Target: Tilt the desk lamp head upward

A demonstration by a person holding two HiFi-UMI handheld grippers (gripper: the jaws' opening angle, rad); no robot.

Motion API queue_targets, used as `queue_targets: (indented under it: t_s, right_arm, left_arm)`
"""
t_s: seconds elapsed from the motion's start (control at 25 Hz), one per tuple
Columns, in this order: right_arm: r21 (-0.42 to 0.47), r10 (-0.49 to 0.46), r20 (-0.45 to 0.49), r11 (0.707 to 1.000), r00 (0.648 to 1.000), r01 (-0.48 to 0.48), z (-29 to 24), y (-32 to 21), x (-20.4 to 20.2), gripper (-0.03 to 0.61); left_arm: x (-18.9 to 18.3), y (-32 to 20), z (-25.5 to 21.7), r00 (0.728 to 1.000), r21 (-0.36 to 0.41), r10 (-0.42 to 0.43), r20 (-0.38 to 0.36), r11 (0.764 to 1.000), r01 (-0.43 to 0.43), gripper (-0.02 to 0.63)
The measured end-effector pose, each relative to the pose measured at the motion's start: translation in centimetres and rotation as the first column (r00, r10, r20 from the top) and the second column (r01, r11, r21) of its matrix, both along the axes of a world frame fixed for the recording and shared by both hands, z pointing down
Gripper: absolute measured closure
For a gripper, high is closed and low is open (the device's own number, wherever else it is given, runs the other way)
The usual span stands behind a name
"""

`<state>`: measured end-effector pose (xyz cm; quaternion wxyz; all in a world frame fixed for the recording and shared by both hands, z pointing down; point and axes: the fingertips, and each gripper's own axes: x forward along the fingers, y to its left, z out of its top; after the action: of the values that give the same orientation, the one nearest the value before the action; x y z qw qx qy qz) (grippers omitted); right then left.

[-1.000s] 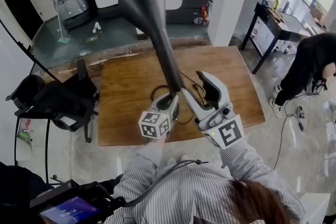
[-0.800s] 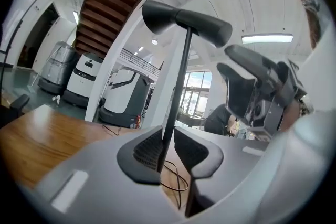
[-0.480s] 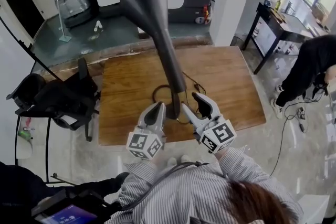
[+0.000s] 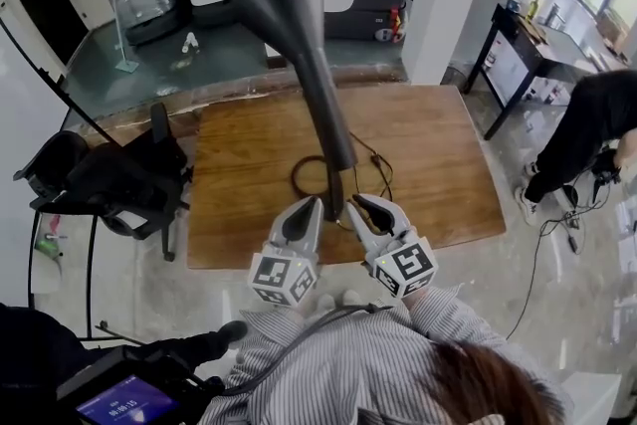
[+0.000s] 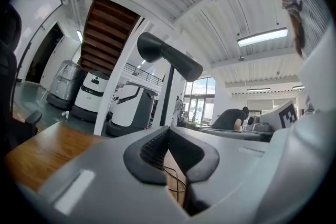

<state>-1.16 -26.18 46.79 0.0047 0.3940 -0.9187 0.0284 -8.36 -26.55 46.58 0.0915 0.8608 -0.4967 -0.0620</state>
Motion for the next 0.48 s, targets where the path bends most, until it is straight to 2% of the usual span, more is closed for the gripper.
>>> queue_targets:
  t_s: [0.12, 0.48]
  right_arm:
    - [0.005, 0.005, -0.008, 1.0, 1.0, -0.005, -0.2, -0.1, 0.2, 0.575]
    - [-0.011, 0.003, -0.028, 1.0, 1.0, -0.004, 0.1, -0.3, -0.2, 0.577]
  left_arm:
    - [0.5, 0.1, 0.1, 1.0, -0.002, 0.007, 0.01, 1.0, -0.007, 0.609]
    - [1.3, -0.1, 0.6, 0.999, -0.013, 0.036, 0.012, 0.999, -0.035, 0.609]
